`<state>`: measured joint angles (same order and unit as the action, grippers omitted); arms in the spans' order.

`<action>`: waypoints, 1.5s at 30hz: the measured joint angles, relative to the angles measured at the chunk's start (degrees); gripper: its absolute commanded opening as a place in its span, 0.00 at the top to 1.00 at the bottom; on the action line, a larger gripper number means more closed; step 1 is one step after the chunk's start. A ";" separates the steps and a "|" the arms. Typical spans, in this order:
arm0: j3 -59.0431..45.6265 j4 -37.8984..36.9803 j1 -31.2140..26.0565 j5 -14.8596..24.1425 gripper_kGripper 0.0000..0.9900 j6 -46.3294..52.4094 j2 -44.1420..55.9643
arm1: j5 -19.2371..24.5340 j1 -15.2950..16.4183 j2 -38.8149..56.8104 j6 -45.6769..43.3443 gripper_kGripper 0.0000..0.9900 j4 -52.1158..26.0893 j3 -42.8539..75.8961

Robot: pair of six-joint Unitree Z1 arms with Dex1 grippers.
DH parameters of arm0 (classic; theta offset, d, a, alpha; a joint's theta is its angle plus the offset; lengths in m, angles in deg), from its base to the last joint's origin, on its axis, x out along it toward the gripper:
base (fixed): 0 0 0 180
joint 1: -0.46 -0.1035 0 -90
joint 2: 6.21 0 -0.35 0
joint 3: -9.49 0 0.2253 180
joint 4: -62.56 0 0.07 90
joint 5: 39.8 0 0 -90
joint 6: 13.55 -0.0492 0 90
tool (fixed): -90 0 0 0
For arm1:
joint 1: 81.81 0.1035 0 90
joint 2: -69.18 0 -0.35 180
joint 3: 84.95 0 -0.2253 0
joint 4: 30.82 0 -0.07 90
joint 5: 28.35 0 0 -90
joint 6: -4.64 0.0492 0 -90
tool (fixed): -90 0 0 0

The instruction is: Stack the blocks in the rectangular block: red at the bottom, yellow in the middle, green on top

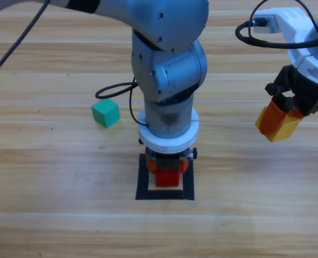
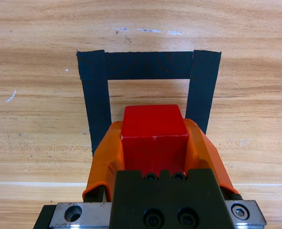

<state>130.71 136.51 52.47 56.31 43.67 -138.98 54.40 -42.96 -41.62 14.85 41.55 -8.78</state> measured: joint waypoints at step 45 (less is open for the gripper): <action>-0.12 0.58 0.05 1.82 0.04 -0.10 -0.31 | 1.20 -0.01 -0.13 1.43 0.83 -0.30 0.00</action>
<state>130.59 137.09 52.52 58.13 43.57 -139.29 55.60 -42.97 -41.75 16.28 41.25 -8.78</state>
